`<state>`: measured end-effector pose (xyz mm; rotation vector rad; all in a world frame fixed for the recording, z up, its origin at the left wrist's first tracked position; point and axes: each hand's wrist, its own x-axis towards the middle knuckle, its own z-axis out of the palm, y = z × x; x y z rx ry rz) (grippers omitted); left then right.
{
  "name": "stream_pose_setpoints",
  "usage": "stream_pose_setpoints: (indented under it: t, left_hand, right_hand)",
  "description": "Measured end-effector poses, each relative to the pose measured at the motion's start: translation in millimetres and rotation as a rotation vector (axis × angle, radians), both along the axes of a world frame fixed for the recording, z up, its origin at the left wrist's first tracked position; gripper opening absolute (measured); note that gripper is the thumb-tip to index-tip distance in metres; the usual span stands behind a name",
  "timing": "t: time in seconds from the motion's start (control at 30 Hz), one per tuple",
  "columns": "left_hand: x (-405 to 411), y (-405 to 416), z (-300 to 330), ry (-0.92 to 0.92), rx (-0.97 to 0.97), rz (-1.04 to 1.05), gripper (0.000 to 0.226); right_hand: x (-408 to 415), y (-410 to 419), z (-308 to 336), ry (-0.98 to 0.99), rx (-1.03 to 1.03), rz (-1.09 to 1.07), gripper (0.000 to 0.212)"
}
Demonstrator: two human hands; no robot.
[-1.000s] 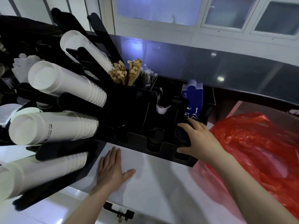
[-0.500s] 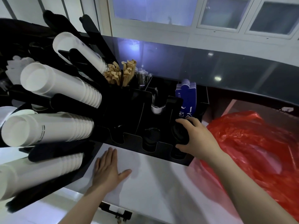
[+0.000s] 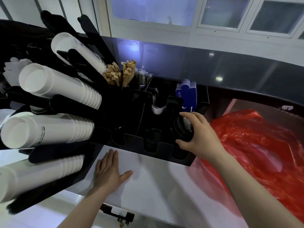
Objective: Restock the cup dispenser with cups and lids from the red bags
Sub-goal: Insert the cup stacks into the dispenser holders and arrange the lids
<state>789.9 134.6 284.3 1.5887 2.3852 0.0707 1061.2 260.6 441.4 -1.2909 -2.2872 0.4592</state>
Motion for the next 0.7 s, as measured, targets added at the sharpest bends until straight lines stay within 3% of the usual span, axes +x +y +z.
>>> stream_pose_setpoints:
  t: [0.23, 0.4, 0.7]
  left_hand:
    - [-8.7, 5.8, 13.3, -0.072, -0.041, -0.042, 0.107]
    - [-12.3, 4.5, 21.0, -0.075, -0.124, -0.086, 0.128]
    - [-18.5, 2.8, 21.5, -0.105, -0.182, -0.115, 0.135]
  right_hand:
    - [-64.3, -4.5, 10.2, 0.056, 0.003, 0.135, 0.084]
    - [-137.2, -3.6, 2.5, 0.030, -0.025, 0.231, 0.085]
    - [-207.8, 13.7, -20.9, -0.336, -0.044, 0.231, 0.089]
